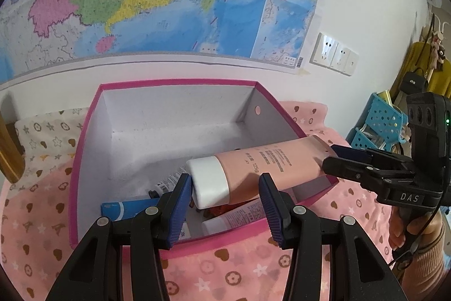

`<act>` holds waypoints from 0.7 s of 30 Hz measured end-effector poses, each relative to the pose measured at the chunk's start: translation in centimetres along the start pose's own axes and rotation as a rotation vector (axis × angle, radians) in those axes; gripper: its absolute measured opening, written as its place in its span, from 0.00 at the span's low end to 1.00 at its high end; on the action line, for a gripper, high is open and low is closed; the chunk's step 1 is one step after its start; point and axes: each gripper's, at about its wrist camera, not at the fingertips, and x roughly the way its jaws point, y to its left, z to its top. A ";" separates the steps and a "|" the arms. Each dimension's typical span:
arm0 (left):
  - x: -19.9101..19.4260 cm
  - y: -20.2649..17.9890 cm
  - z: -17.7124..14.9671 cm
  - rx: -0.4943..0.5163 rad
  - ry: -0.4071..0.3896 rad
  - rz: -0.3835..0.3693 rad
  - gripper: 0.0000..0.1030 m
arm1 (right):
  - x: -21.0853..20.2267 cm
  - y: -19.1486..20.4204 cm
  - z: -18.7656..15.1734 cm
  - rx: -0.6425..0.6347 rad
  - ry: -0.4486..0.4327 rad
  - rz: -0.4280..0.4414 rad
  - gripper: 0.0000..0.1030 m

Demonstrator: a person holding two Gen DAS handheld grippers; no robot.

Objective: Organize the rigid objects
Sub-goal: 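Lower the pink tube into the magenta box and open the right gripper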

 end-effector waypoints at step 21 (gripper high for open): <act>3.5 1.4 0.2 -0.051 0.068 -0.012 0.47 | 1.8 0.7 0.3 -0.061 0.035 -0.091 0.52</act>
